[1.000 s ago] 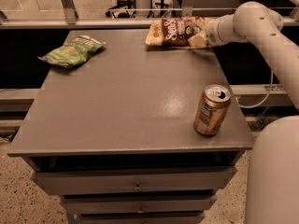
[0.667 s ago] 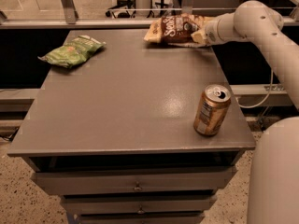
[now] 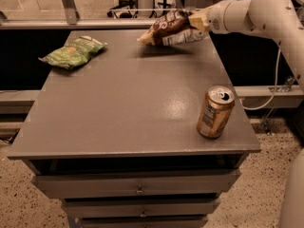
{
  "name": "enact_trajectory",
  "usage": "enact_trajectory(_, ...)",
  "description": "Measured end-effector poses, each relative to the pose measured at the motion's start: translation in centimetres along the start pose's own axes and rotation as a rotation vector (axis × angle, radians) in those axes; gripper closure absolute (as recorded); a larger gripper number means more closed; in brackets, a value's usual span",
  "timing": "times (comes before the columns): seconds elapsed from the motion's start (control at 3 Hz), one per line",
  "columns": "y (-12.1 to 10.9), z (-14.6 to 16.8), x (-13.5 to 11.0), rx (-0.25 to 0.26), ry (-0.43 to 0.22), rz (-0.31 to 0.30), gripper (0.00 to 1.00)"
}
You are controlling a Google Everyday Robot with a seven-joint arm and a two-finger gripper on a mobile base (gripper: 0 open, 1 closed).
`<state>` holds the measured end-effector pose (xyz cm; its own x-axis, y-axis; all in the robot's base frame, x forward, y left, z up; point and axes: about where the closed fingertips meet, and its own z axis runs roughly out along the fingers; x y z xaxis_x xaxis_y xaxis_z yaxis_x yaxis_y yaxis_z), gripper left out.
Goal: Pick brown chip bag
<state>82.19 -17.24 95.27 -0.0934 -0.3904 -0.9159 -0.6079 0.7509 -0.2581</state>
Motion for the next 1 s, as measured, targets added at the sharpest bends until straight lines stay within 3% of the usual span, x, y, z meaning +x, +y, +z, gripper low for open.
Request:
enact_trajectory(0.33, 2.4, -2.6, -6.6, -0.056, -0.200, 0.021, 1.00)
enact_trajectory(0.67, 4.5, -4.8, -11.2, -0.091, -0.335, 0.020, 1.00)
enact_trajectory(1.0, 5.1, -4.5, -11.6, -0.104, -0.344, 0.020, 1.00)
